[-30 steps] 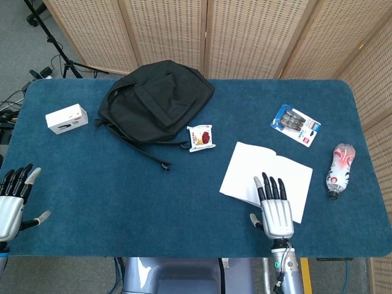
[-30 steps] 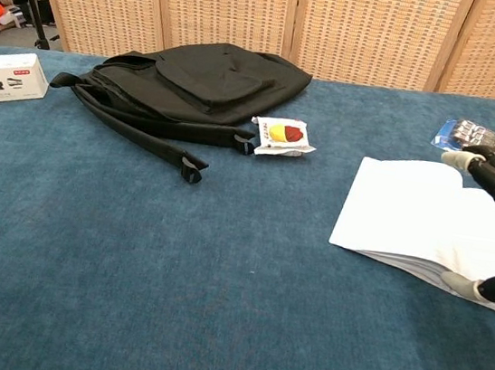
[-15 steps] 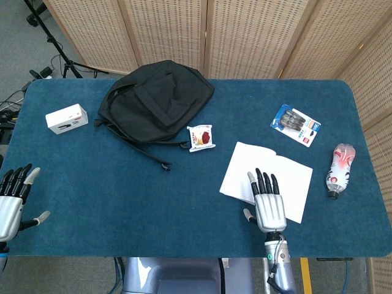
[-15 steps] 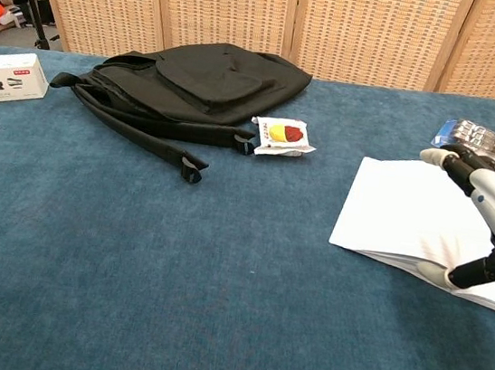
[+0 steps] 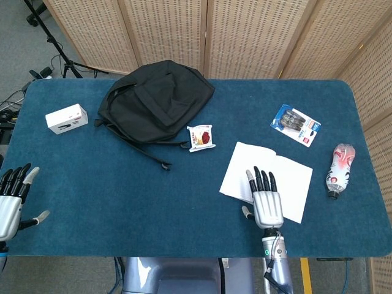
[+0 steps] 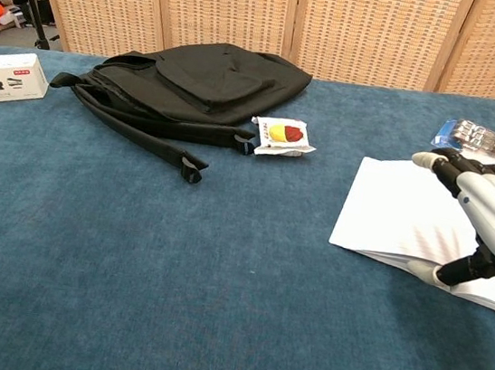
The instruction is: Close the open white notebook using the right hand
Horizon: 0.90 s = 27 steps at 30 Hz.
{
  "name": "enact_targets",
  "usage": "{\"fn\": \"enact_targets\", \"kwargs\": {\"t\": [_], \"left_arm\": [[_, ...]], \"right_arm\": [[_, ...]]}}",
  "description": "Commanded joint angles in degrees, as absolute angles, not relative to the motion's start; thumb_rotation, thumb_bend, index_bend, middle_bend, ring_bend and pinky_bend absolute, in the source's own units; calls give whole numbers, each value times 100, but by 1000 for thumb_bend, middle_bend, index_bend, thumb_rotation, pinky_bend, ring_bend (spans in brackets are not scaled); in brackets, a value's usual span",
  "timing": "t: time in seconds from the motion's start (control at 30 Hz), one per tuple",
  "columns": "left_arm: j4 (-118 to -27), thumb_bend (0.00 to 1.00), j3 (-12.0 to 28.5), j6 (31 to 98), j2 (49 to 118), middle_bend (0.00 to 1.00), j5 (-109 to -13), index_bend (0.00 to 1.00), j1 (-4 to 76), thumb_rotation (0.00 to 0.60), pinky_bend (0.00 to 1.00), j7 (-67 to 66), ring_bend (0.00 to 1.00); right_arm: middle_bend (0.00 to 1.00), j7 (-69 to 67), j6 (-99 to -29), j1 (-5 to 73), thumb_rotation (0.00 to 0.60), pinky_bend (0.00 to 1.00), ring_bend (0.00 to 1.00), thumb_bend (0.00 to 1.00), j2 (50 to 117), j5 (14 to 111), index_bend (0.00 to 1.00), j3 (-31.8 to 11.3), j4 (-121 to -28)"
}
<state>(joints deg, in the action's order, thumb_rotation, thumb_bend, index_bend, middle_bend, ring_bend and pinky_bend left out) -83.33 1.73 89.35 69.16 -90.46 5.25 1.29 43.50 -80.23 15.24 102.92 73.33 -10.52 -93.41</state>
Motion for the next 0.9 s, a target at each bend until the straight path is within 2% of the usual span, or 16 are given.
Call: {"fn": "enact_targets", "kwargs": {"t": [0.03, 0.9], "left_arm": [[-8334, 67, 178, 8939, 6911, 0, -9039, 0, 523, 552, 0, 141, 0], [-8319, 67, 184, 8892, 6918, 0, -9005, 0, 538, 551, 0, 146, 0]], "right_arm": [[0, 4298, -7995, 1569, 600, 0, 0, 260, 10343, 7309, 0, -1061, -9241], [0, 3968, -7701, 1815, 600, 0, 0, 260, 10517, 6975, 0, -1108, -8547]]}}
